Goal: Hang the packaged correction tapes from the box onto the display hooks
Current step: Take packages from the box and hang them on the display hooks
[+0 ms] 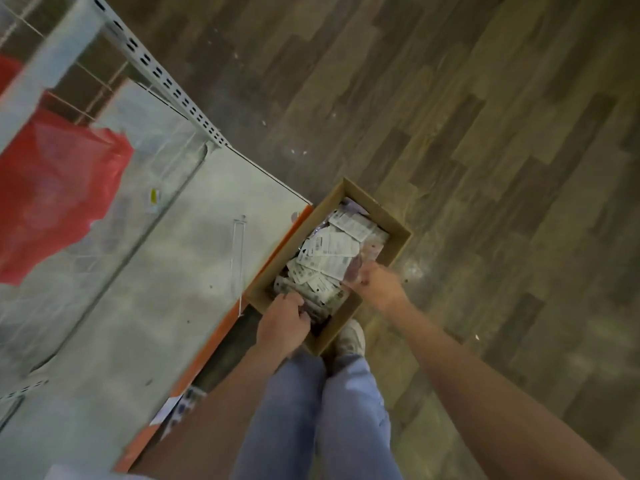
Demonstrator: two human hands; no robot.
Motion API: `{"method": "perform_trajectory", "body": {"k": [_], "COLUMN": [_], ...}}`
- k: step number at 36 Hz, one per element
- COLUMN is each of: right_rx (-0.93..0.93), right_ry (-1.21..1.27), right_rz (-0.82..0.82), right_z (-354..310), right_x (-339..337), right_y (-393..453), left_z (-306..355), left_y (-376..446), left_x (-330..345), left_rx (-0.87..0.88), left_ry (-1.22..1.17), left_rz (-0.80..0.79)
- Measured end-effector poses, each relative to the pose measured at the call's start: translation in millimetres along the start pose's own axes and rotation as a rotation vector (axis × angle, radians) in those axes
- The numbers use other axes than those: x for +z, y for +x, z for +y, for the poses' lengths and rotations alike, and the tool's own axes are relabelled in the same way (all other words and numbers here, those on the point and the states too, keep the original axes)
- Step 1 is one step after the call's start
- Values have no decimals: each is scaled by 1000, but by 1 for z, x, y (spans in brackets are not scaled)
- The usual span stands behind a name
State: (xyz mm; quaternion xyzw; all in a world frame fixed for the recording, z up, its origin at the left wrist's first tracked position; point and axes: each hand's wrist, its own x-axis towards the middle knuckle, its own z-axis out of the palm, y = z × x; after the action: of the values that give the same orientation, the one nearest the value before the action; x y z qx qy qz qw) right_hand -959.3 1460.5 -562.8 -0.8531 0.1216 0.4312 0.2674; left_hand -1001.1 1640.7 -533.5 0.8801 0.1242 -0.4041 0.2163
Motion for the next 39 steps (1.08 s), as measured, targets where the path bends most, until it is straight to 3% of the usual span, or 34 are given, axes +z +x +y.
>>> {"method": "perform_trajectory", "body": {"k": [13, 17, 20, 25, 29, 35, 39], "right_rx": [-32, -67, -83, -76, -107, -139, -149], "right_ry": [-169, -245, -300, -489, -634, -643, -514], "right_rz": [-12, -20, -8, -122, -131, -192, -237], "right_z": [57, 71, 74, 72, 69, 60, 54], "right_x": [94, 109, 114, 136, 141, 127, 123], "right_y": [211, 254, 275, 277, 264, 250, 228], "left_z": [-46, -54, -44, -37, -49, -56, -45], "left_y": [247, 302, 312, 315, 317, 301, 277], "left_x": [117, 141, 148, 159, 164, 159, 148], "left_rx": [-128, -244, -298, -376, -461, -453, -445], "left_ry": [-133, -216, -224, -222, -413, -769, -864], "left_rz": [-65, 2, 21, 134, 108, 139, 159]}}
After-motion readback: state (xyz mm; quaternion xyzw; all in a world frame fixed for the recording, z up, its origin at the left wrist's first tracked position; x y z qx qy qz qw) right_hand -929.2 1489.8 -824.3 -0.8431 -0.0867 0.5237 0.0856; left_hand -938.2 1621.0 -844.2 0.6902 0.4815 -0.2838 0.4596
